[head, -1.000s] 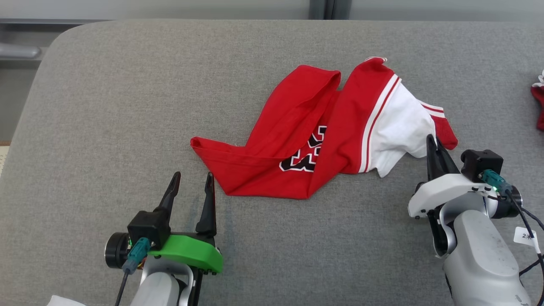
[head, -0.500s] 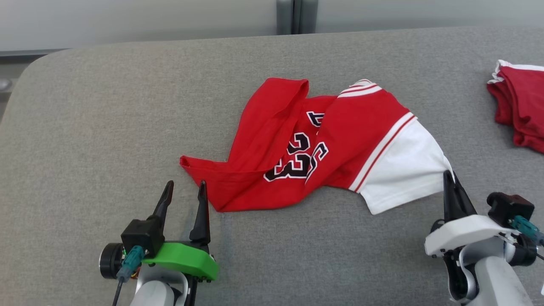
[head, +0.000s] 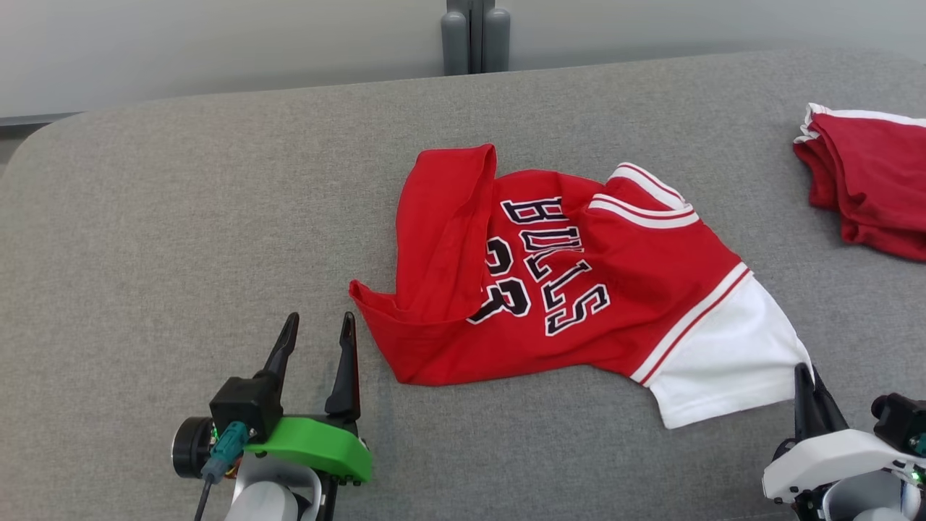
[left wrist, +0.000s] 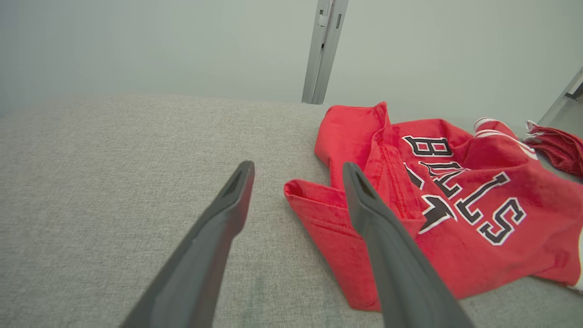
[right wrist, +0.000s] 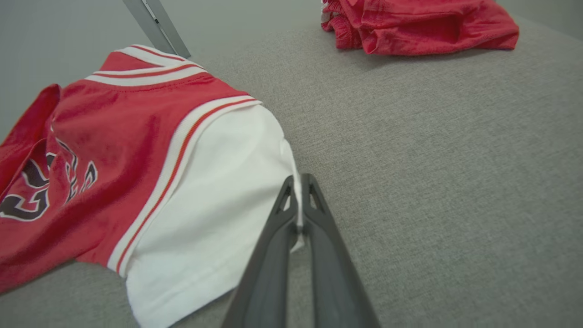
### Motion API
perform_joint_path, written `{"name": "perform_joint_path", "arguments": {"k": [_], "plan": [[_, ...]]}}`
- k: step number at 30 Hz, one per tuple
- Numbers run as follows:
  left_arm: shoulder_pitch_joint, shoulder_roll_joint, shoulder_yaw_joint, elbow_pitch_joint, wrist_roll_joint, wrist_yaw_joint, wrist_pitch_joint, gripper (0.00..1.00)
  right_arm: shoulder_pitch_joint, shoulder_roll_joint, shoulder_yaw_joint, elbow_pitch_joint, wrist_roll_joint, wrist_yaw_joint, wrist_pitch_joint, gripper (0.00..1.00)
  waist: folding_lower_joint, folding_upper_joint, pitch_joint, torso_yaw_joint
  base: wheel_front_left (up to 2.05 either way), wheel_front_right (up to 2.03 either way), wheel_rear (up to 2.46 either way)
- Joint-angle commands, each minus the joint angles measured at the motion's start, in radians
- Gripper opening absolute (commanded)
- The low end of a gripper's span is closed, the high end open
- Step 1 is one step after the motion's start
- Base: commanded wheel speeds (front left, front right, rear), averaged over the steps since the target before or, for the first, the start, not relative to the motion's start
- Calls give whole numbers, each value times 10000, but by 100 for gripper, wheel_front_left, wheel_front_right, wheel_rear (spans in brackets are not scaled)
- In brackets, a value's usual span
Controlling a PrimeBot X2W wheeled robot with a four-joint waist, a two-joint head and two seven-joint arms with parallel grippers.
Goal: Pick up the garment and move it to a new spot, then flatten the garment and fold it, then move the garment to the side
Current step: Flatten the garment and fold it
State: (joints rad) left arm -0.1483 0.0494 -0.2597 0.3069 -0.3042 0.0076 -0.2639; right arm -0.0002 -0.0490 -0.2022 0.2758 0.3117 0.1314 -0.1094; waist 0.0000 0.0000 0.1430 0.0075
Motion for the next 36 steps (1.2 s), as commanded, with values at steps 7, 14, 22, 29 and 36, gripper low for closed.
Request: {"name": "perform_joint_path", "arguments": {"k": [7, 14, 22, 29, 36], "plan": [[180, 23, 118, 105, 142, -49, -3, 100, -383, -31, -498, 45, -731, -16, -596, 100, 0, 0, -204, 49, 0, 0, 0], [-379, 23, -398, 372, 510, -311, -1, 100, -753, -24, -377, -911, -1260, -16, -496, 100, 0, 0, -281, 3, 0, 0, 0], [-2361, 30, -2437, 1830, 1372, -1040, 1452, 100, -1108, -31, 579, -1238, -912, -16, -410, 100, 0, 0, 197, -151, 0, 0, 0], [-3782, 184, -3595, 3561, 2044, -1227, 2916, 100, -1441, -31, 992, -1060, -960, -16, -532, 100, 0, 0, 574, -521, 0, 0, 0], [-4451, 473, -3661, 4308, 2437, -648, 3212, 100, -1517, -27, 850, -946, -1039, -16, -677, 100, 0, 0, 722, -623, 0, 0, 0]]}}
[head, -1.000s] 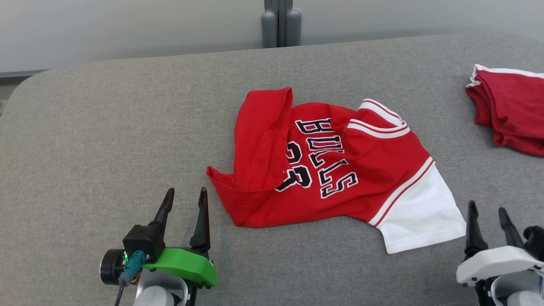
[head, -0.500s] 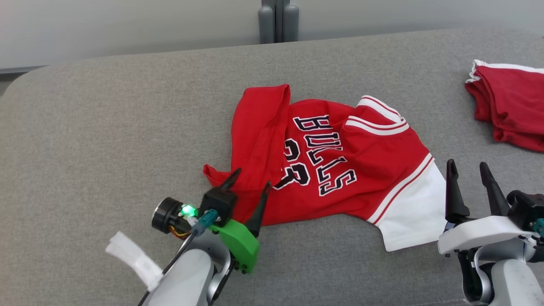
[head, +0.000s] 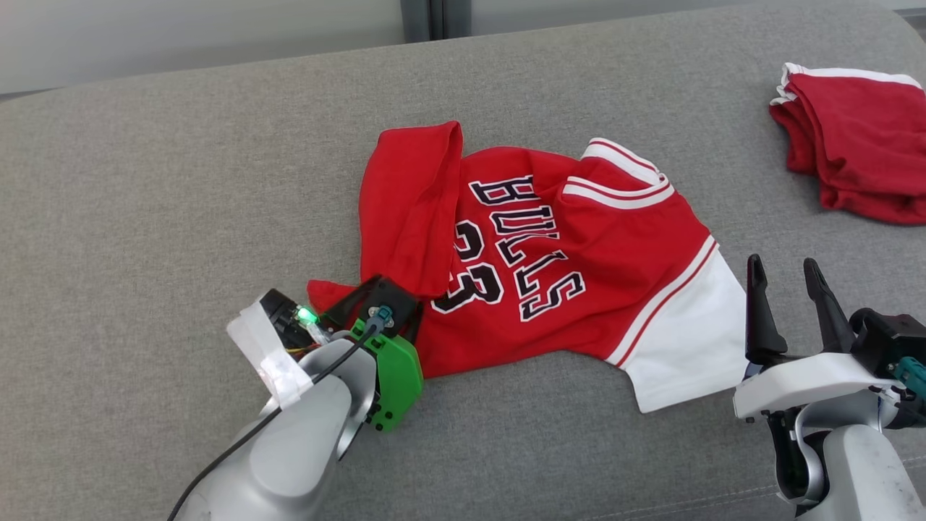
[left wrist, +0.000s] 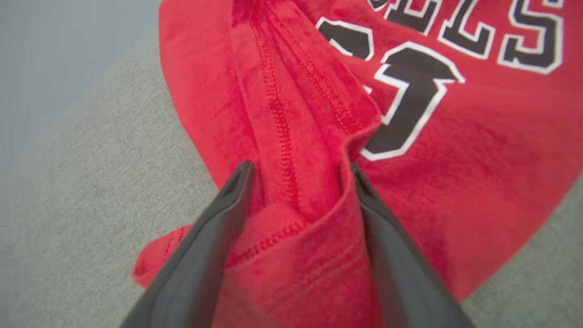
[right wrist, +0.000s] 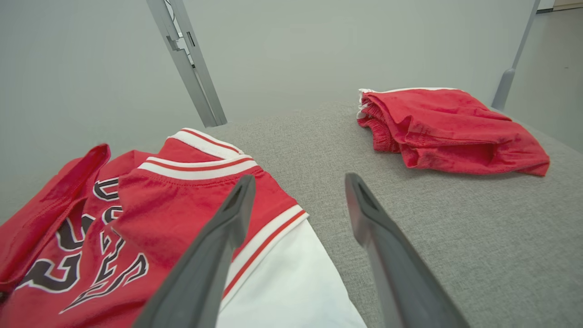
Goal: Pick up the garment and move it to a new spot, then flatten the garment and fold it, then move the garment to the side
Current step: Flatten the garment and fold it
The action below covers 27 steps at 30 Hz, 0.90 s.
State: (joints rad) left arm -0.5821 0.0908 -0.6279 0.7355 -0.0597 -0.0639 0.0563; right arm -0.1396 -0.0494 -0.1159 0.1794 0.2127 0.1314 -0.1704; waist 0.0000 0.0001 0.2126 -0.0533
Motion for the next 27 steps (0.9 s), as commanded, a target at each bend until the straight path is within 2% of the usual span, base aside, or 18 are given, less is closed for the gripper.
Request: {"name": "perform_joint_path", "arguments": {"k": [1, 6, 7, 8, 9, 10, 14, 17, 22, 27], "plan": [[-152, 52, 58, 107, -44, 174, 44, 100, -126, -23, -16, 51, -32, -16, -88, 100, 0, -1, 34, -8, 0, 0, 0], [-303, -48, 259, 556, -449, 57, 466, 100, -207, -24, 76, 220, 89, -16, -166, 100, 0, -1, 37, 34, 0, 0, 0], [-323, -66, 278, 642, -532, 39, 533, 87, -250, -24, 93, 253, 112, -16, -174, 100, 0, -1, 34, 40, 0, 0, 0], [-342, -83, 298, 709, -614, 21, 611, 38, -272, -24, 105, 279, 126, -16, -195, 100, 0, -1, 29, 44, 0, 0, 0], [-362, -101, 320, 748, -728, -21, 575, 6, -290, -24, 122, 306, 129, -16, -214, 100, 0, -1, 18, 53, 0, 0, 0], [-376, -119, 351, 759, -827, -65, 508, 0, -298, -24, 131, 325, 132, -16, -251, 100, 0, -1, 7, 57, 0, 0, 0], [-420, -222, 502, 649, -1173, -144, -110, 0, -299, -24, 71, 405, 113, -16, -348, 100, 0, -1, -85, 89, 0, 0, 0], [-418, -292, 655, 371, -1461, -10, -836, 0, -194, -24, -58, 465, 82, -16, -404, 100, 0, -1, -209, 178, 0, 0, 0], [84, -330, 1012, -796, -2002, 316, -2113, 0, 14, -24, -369, 506, 43, -16, -468, 100, 0, -1, -468, 448, 0, 0, 0], [764, -360, 1138, -2345, -2500, 510, -2352, 0, 157, -23, -595, 503, 32, -16, -467, 100, 0, -1, -649, 728, 0, 0, 0]]}}
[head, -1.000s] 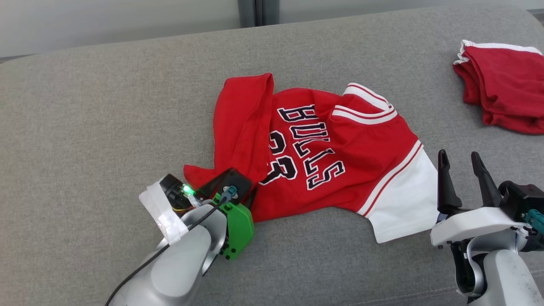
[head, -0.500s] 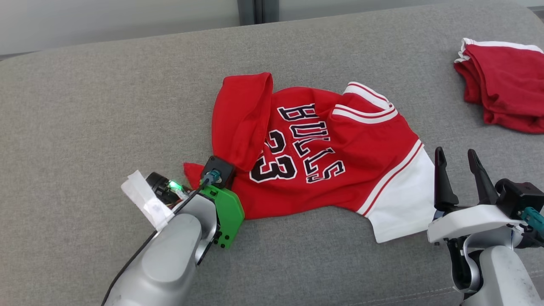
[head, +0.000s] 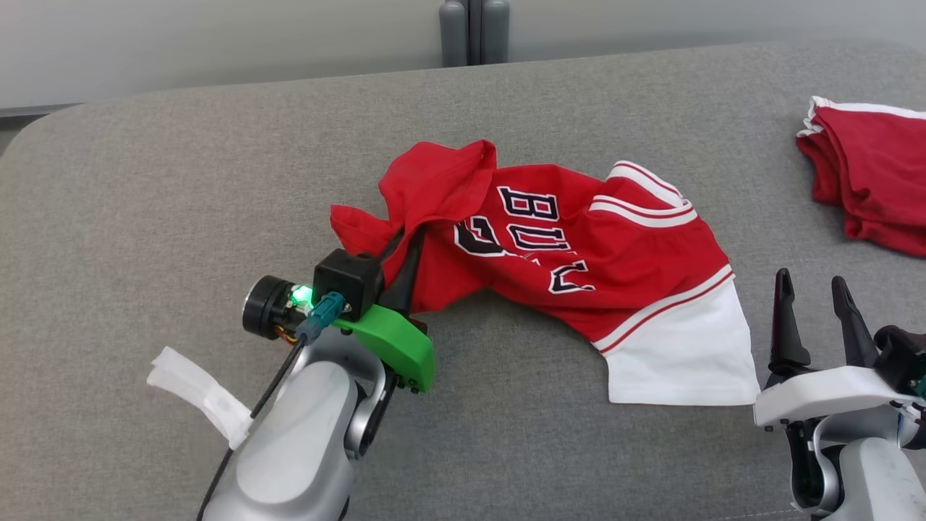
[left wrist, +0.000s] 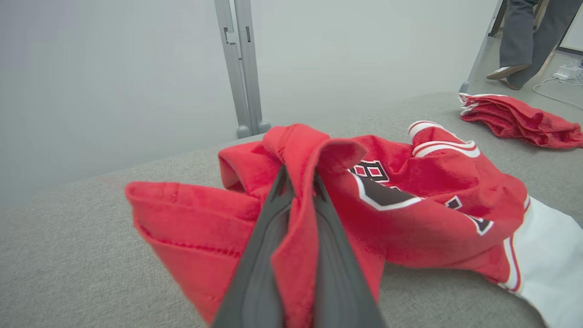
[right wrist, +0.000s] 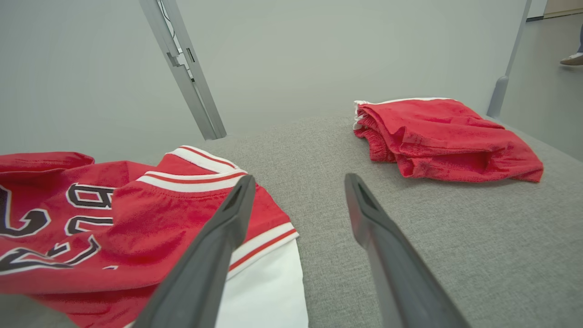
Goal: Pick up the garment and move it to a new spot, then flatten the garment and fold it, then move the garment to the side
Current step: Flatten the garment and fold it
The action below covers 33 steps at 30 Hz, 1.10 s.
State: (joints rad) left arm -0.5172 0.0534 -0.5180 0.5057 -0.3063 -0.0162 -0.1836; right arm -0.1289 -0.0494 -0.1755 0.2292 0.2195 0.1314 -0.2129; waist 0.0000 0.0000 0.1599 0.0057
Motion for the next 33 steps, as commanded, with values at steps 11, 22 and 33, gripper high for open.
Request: {"name": "perform_joint_path", "arguments": {"k": [11, 22, 33], "plan": [[1500, 281, 28, -2725, -676, 458, 1318, 0, -97, -23, 193, -50, 60, -16, -27, 100, 0, 0, 72, 170, 0, 0, 0], [-1072, 114, -400, -575, -193, 381, 1837, 0, -761, -26, 761, 281, 121, -16, -96, 100, 0, 0, 976, -991, 0, 0, 0], [-2284, -15, -2733, 1356, -1249, 438, 1245, 36, -1174, -21, 1155, 994, 298, -16, -369, 100, 0, 0, 1253, -1968, 0, 0, 0]]}}
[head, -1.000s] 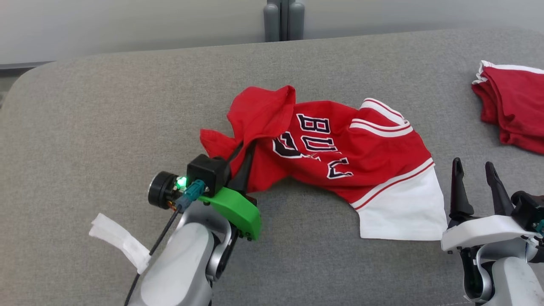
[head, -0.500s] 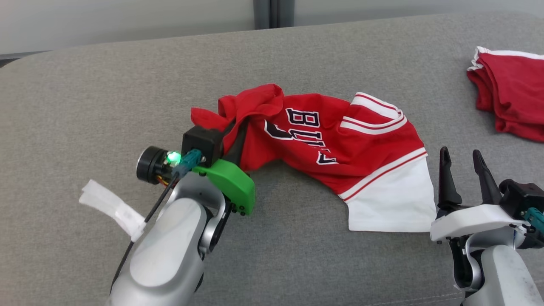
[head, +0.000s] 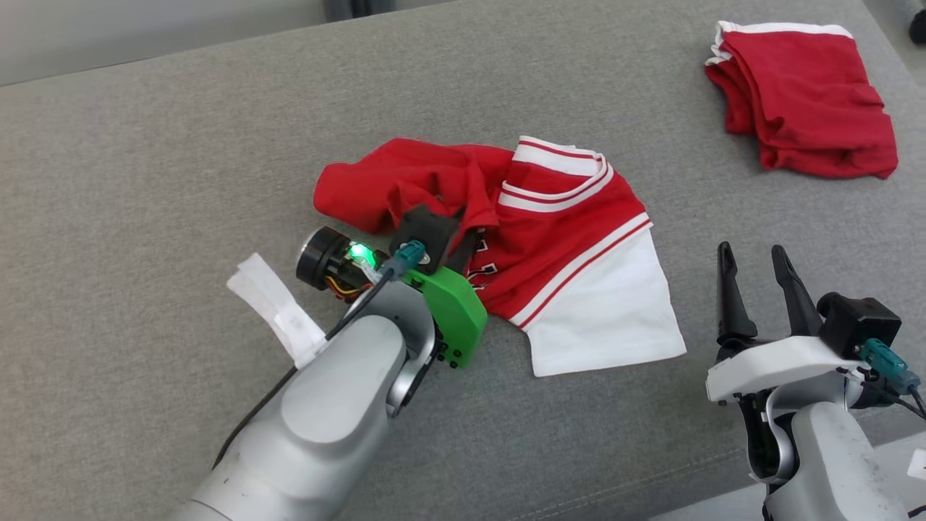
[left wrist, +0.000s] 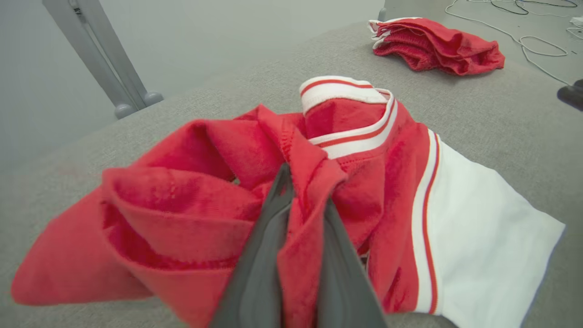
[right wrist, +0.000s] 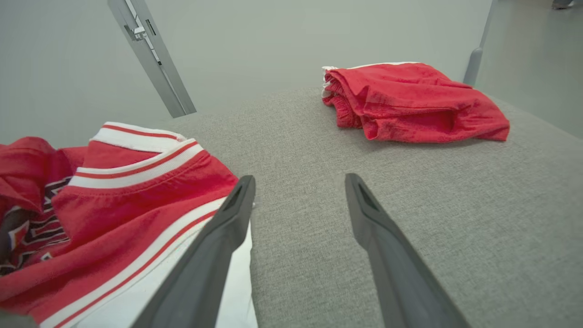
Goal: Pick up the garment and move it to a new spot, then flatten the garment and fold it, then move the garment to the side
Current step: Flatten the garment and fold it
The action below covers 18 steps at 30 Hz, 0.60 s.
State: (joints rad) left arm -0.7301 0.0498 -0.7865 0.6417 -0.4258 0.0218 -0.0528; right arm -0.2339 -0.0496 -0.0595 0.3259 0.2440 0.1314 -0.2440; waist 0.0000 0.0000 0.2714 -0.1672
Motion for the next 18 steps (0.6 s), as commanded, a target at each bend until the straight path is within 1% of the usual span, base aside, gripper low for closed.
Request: {"name": "perform_joint_path", "arguments": {"k": [1, 2, 7, 11, 15, 18], "plan": [[-194, 22, -337, -29, -255, 89, -149, 74, -143, -19, 3, 82, 55, -16, -81, 100, 0, 0, 122, -253, 0, 0, 0], [-229, 26, -562, -55, -428, 141, -218, 100, -149, -18, 0, 120, 56, -16, -90, 100, 0, 0, 103, -250, 0, 0, 0], [-280, 29, -1721, -415, -1223, 421, -643, 100, -94, -19, -51, 316, 73, -16, -154, 100, 0, 0, -138, -44, 0, 0, 0], [-430, 28, -2333, -896, -1727, 723, -1026, 100, -44, -21, -193, 356, -13, -16, -183, 100, 0, 0, -351, 256, 0, 0, 0], [-501, 26, -2603, -1358, -2031, 1077, -1487, 100, 131, -22, -456, 311, -138, -16, -205, 100, 0, 0, -582, 700, 0, 0, 0], [-392, 30, -2511, -1610, -2199, 1315, -1721, 100, 281, -19, -612, 266, -200, -16, -208, 100, 0, 0, -745, 1032, 0, 0, 0]]}}
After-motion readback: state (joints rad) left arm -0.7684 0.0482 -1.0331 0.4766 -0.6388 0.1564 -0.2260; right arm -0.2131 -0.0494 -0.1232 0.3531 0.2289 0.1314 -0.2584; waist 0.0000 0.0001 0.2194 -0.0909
